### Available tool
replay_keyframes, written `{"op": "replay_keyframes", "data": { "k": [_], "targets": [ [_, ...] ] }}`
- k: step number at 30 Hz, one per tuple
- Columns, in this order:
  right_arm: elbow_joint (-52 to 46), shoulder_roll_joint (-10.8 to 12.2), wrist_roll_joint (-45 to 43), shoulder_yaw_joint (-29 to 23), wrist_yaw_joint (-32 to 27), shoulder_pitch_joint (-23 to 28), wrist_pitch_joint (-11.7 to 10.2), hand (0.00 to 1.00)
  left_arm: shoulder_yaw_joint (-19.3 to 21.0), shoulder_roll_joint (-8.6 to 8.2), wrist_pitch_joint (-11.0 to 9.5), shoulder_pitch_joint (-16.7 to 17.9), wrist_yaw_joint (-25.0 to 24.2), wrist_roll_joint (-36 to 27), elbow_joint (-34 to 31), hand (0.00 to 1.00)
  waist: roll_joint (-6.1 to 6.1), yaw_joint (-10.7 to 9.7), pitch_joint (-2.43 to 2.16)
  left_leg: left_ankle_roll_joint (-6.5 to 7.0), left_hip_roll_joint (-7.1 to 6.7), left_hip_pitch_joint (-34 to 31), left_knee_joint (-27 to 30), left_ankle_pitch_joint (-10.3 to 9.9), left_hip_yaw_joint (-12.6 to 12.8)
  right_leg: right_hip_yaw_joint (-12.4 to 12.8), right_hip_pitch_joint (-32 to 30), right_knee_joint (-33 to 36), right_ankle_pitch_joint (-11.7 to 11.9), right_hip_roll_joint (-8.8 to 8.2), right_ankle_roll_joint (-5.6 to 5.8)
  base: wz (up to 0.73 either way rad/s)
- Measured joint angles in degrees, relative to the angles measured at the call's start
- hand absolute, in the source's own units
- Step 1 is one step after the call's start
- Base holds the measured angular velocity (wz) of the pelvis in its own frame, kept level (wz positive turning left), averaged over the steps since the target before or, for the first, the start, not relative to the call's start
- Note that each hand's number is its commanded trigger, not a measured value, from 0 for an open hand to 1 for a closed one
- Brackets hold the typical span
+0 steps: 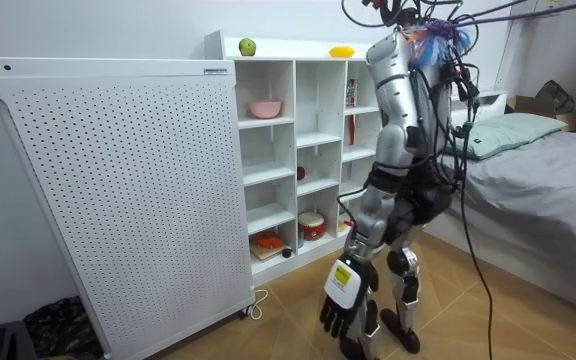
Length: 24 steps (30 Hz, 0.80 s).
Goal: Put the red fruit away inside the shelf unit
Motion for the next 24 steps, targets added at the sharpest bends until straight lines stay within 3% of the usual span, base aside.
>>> {"op": "replay_keyframes", "data": {
  "k": [1, 3, 7, 12, 16, 20, 24],
  "targets": [
    [-0.3, 0.67, -5.13, 0.05, 0.66, 2.9, -0.11, 0.0, 0.44, -0.62, -0.43, 0.97, 0.21, 1.76, -0.3, 0.0, -0.22, -0.62, -0.54, 0.0, -0.13, 3.01, -2.23, 0.06, 0.49, 0.39, 2.86, -1.98, 0.3, 0.49, 0.41, -0.11],
    [-0.48, 1.34, -12.83, 0.16, 0.91, 4.75, -0.12, 0.0, 0.6, -0.89, -0.67, 1.31, 0.25, 3.9, -0.23, 0.0, -0.45, -0.76, -0.99, -0.06, -0.2, 6.66, -5.06, 0.2, 1.32, 1.55, 5.7, -3.72, 0.51, 0.69, 0.7, -0.23],
    [-2.5, 1.79, -21.66, 1.43, 0.81, 6.75, -1.26, 0.0, 0.53, -0.89, -1.91, 1.19, 1.38, 5.38, -0.86, 0.0, -1.22, -3.15, -0.63, -0.39, -0.36, 12.4, -9.12, 0.44, 2.29, 1.82, 10.23, -5.93, 0.53, 0.87, 0.82, -0.14],
    [-2.25, 4.71, -25.01, 1.58, 0.75, 10.81, -2.22, 0.0, 2.32, -2.42, -2.23, 0.86, 3.02, 5.76, -0.65, 0.0, -2.2, -5.6, -0.38, -0.56, -0.41, 18.75, -11.97, 0.53, 2.33, 2.31, 17.33, -11.39, 1.1, 1.86, 1.42, 0.04],
    [-1.36, 6.88, -24.99, -0.17, 0.73, 13.29, -2.43, 0.0, 5.27, -4.63, -2.36, 0.61, 3.19, 6.43, 0.75, 0.0, -1.64, -5.88, -0.29, -0.58, -0.41, 22.05, -13.5, 0.52, 3.29, 5.03, 20.05, -12.71, 1.38, 2.21, 1.69, -0.1],
    [0.13, 8.61, -25.63, -2.41, 0.73, 13.96, -2.34, 0.0, 8.04, -5.23, -1.92, 0.83, 3.33, 6.47, 1.64, 0.0, -1.07, -6.86, -0.32, -0.69, -0.33, 24.42, -15.05, 0.5, 4.0, 6.53, 21.65, -13.27, 1.58, 2.48, 1.76, -0.18],
    [0.85, 9.14, -25.55, -4.98, 0.49, 15.25, -2.07, 0.0, 9.51, -6.58, 0.47, 0.53, 3.59, 7.69, 2.77, 0.0, -0.81, -7.3, -0.31, -0.69, -0.07, 26.24, -15.65, 0.5, 5.63, 8.39, 22.53, -13.17, 2.01, 2.84, 1.6, -0.23]
  ]
}}
